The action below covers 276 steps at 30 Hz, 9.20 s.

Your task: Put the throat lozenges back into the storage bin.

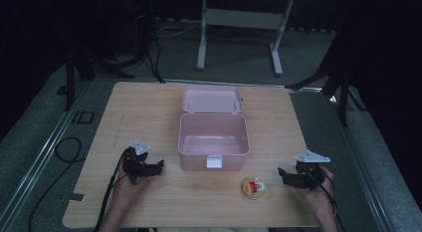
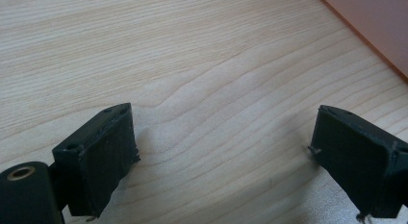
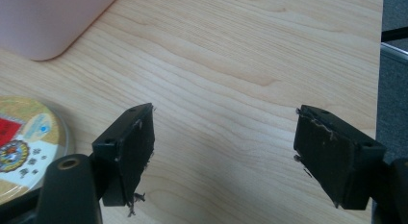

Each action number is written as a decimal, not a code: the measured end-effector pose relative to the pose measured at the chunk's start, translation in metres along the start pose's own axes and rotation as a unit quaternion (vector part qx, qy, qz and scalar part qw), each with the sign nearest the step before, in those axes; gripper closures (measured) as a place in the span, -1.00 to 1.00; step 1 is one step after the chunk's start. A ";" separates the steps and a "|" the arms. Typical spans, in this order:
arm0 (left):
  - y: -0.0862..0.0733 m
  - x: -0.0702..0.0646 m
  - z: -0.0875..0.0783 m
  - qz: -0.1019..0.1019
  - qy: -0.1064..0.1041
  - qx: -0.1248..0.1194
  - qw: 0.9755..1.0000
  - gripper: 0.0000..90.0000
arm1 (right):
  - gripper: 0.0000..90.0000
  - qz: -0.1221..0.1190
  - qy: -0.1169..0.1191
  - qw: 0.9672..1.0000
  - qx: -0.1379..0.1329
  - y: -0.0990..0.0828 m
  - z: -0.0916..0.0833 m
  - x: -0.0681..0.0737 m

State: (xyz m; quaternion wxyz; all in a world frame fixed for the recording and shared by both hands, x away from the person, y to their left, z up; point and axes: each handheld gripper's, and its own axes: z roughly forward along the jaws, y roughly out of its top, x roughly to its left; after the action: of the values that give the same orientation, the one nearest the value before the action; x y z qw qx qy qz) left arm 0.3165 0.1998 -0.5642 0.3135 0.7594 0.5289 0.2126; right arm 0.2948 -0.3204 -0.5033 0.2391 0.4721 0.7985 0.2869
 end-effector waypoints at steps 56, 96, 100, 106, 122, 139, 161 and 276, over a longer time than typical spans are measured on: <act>0.000 0.000 0.000 0.000 0.000 0.000 1.000 -0.80 | -0.61 -0.134 0.063 0.984 0.101 0.057 -0.018 0.051; 0.000 0.000 0.000 0.000 0.000 0.000 1.000 -0.80 | -0.70 -0.197 0.097 0.963 0.157 0.068 -0.002 0.083; 0.000 0.000 0.000 0.000 0.000 0.000 1.000 -0.80 | -0.72 -0.201 0.098 0.962 0.158 0.068 0.000 0.087; 0.000 0.000 0.000 0.000 0.000 0.000 1.000 -0.80 | -0.74 -0.203 0.105 0.959 0.168 0.065 0.004 0.091; 0.000 0.000 0.000 0.000 0.000 0.000 1.000 -0.80 | -0.74 -0.201 0.123 0.954 0.187 0.056 0.013 0.099; 0.000 0.000 0.000 0.000 0.000 0.000 1.000 -0.80 | -0.74 -0.204 0.139 0.946 0.208 0.048 0.024 0.106; 0.000 0.000 0.000 0.000 0.000 0.000 1.000 -0.80 | -0.71 -0.218 0.149 0.934 0.239 0.043 0.036 0.110; 0.000 0.000 0.000 0.001 0.000 0.001 1.000 -0.80 | -0.55 -0.254 0.126 0.930 0.234 0.135 -0.018 0.073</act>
State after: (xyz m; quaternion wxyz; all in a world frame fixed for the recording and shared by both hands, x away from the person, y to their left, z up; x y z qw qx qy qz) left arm 0.3165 0.1999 -0.5641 0.3127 0.7603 0.5283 0.2123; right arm 0.3342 -0.2072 -0.4066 0.0845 0.2560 0.9597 0.0789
